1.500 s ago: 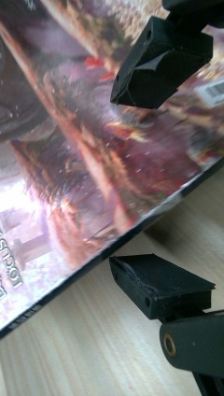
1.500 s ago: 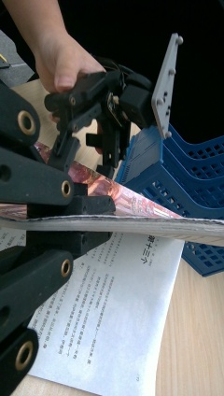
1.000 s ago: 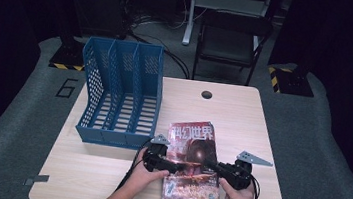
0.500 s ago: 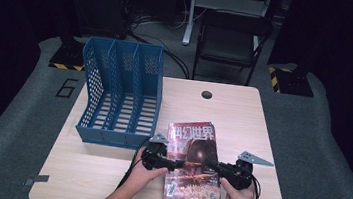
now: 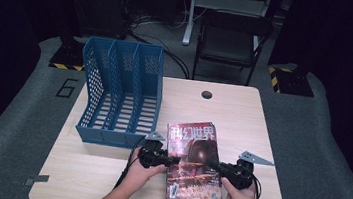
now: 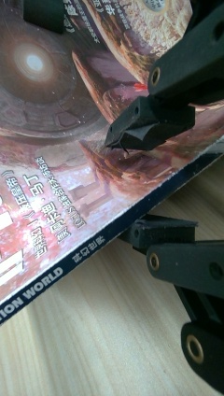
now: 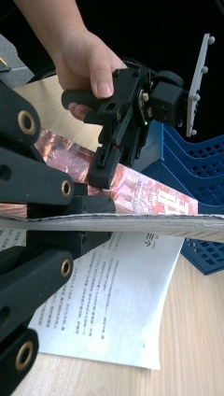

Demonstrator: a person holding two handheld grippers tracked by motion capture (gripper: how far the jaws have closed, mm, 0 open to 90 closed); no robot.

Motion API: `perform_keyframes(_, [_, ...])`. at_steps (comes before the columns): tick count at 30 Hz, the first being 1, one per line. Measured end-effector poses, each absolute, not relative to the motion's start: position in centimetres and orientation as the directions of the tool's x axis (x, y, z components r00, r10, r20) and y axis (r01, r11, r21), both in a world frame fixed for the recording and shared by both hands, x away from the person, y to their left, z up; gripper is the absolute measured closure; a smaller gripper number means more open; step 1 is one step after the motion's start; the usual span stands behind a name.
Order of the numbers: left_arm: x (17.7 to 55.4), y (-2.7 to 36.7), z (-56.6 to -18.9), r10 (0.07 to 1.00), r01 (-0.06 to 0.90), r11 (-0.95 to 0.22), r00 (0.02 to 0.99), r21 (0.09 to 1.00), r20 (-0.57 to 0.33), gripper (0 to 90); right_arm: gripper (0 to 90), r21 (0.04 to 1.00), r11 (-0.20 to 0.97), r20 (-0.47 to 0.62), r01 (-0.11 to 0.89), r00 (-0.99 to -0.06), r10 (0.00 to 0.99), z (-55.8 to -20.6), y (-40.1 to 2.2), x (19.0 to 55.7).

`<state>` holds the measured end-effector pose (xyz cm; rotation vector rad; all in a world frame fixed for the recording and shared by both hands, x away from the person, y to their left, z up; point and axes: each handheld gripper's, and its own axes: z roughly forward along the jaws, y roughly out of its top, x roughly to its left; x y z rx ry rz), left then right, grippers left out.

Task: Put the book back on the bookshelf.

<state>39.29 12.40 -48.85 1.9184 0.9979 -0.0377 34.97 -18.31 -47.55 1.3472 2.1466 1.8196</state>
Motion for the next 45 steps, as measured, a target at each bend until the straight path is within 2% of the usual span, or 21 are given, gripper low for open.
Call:
perform_keyframes(11, [38.8, 12.9, -47.2, 0.617, 0.639, -0.221, 0.677, 0.736, -0.402, 70.7, 86.7, 0.811, -0.053, 0.49, 0.582, -0.628, 0.605, -47.3, -18.6, 35.2])
perform_keyframes(34, [37.5, 12.6, -44.7, 0.608, 0.559, -0.239, 0.724, 0.794, -0.327, 78.2, 86.2, 0.754, -0.034, 0.536, 0.657, -0.583, 0.611, -47.4, -19.0, 36.3])
perform_keyframes(45, [37.2, 12.7, -43.6, 0.6, 0.527, -0.253, 0.744, 0.811, -0.296, 81.5, 81.6, 0.683, -0.011, 0.596, 0.73, -0.549, 0.586, -48.1, -19.0, 37.1])
